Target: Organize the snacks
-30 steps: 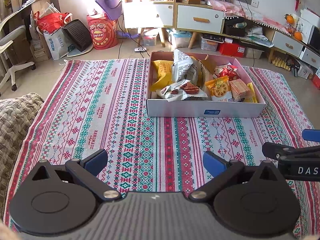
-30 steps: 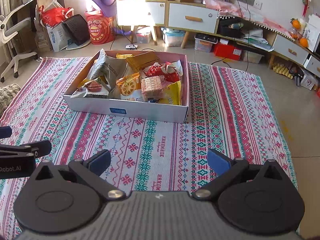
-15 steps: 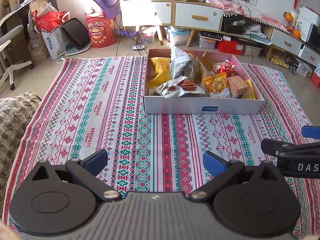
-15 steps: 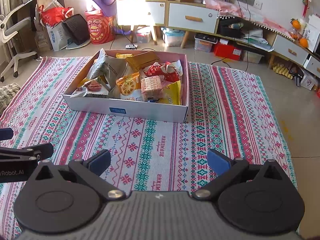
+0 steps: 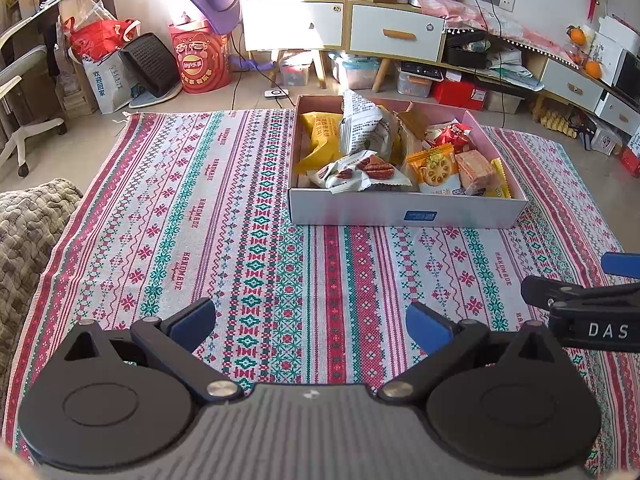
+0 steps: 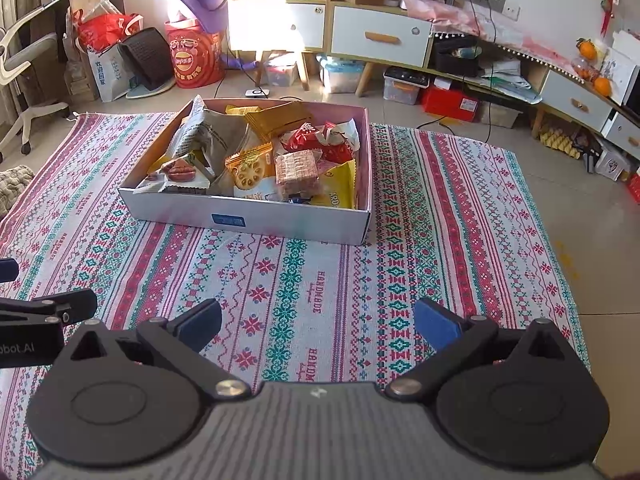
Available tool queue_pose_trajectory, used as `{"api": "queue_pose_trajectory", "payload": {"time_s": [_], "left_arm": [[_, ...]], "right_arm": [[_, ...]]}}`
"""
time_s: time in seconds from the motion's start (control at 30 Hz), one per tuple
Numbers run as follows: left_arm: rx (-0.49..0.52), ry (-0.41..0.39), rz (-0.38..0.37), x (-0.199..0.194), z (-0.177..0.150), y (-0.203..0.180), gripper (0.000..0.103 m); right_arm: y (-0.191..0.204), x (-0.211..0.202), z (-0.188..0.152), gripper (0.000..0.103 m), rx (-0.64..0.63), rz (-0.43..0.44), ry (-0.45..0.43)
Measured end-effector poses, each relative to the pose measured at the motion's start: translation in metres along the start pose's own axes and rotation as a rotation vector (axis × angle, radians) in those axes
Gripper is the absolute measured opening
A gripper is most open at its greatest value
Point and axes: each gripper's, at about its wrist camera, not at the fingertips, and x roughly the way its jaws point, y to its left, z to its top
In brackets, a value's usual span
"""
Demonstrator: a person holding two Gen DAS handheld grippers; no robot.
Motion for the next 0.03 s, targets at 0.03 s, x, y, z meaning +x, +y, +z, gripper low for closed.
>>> {"api": "queue_pose_trajectory", "payload": {"time_s": [0.03], "left_arm": [[-0.002, 0.004, 0.003, 0.0004, -0.0004, 0.0006, 0.103]], "right_arm": [[-0.0001, 0.0012, -0.0004, 0.103, 0.002, -0.005, -0.001]]}}
